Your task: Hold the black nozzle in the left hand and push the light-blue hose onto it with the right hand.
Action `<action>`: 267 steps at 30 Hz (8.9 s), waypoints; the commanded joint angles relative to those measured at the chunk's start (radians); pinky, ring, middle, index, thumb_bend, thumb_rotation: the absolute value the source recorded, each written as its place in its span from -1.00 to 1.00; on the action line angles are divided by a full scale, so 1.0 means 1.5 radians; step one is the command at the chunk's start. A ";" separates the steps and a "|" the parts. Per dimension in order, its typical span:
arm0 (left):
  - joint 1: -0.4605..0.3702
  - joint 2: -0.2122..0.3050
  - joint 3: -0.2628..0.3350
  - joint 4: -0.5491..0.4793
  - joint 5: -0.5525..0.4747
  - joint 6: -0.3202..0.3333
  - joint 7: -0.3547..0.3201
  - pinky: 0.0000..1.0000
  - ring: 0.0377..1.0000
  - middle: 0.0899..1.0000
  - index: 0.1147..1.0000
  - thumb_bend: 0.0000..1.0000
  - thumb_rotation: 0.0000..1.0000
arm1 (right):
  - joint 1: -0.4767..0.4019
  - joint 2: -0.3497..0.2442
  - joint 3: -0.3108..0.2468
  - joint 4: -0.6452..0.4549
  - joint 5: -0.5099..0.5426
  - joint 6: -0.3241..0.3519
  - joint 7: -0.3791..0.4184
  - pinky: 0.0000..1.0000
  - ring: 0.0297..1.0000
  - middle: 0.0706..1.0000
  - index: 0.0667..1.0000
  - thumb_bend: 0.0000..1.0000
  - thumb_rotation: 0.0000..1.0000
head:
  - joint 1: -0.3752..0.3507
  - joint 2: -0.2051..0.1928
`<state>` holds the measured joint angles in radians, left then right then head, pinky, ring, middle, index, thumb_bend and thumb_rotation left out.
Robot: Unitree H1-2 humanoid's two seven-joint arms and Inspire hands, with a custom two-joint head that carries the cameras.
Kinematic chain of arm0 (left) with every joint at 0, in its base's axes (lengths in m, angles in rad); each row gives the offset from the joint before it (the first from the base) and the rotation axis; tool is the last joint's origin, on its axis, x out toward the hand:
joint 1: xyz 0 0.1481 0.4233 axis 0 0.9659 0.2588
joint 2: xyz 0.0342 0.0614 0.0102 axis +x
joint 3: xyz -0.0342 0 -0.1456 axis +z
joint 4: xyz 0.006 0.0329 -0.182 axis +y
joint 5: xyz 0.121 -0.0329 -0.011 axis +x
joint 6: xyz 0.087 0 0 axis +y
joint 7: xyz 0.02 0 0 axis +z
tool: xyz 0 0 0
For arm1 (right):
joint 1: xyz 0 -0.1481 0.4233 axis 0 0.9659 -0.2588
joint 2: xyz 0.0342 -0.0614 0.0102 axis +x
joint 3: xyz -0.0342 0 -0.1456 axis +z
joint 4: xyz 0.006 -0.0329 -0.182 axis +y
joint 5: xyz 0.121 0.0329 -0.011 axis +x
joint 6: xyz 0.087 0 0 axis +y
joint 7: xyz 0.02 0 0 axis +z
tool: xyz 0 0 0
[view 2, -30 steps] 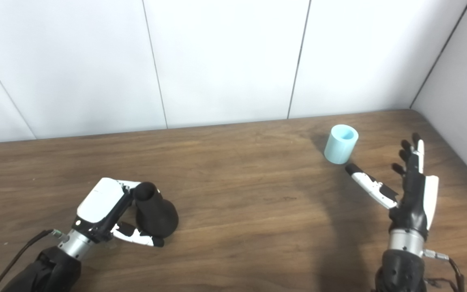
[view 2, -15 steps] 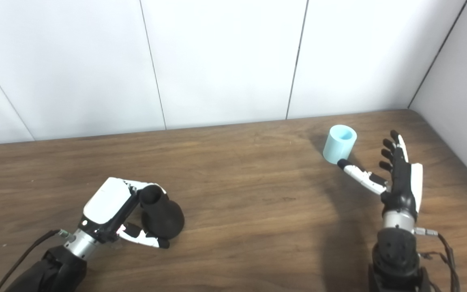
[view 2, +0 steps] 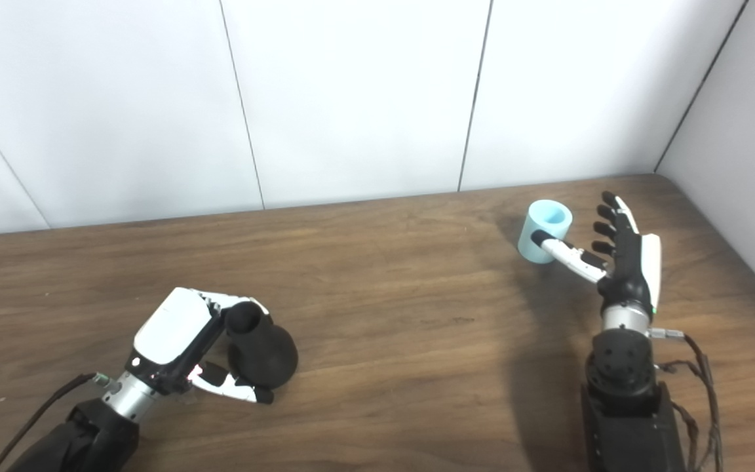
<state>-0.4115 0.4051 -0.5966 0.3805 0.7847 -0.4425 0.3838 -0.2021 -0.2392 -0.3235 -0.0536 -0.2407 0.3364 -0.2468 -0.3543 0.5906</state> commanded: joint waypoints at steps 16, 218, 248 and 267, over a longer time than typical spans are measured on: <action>0.064 -0.033 -0.036 0.014 -0.013 -0.018 0.006 -0.55 -0.34 -0.24 -0.06 -0.01 -1.00 | -0.083 -0.043 0.033 0.068 0.006 0.028 0.007 0.48 0.65 0.73 0.81 0.84 -0.32 | 0.004 0.007; 0.072 -0.124 -0.069 0.184 0.060 0.002 -0.105 -0.41 -0.26 -0.19 -0.05 0.00 -1.00 | -0.102 0.076 0.343 -0.198 -0.114 -0.120 0.247 -0.50 -0.28 -0.17 0.01 0.03 -1.00 | 0.164 0.034; 0.077 -0.122 -0.073 0.167 0.059 0.013 -0.121 -0.36 -0.24 -0.18 -0.08 0.00 -1.00 | -0.098 0.062 0.373 -0.152 -0.176 -0.167 0.248 -0.42 -0.26 -0.14 0.00 0.03 -1.00 | 0.159 0.038; 0.081 -0.118 -0.073 0.167 0.058 0.015 -0.121 -0.37 -0.25 -0.18 -0.05 0.00 -1.00 | -0.070 0.061 0.358 -0.160 -0.166 -0.163 0.234 -0.41 -0.23 -0.12 -0.06 0.04 -1.00 | 0.166 0.042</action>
<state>-0.5043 0.2602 -0.6045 0.5262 0.8512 -0.4317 0.3009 -0.2931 -0.1439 0.2233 -0.2702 -0.4865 0.1172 0.1138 -0.1043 0.6534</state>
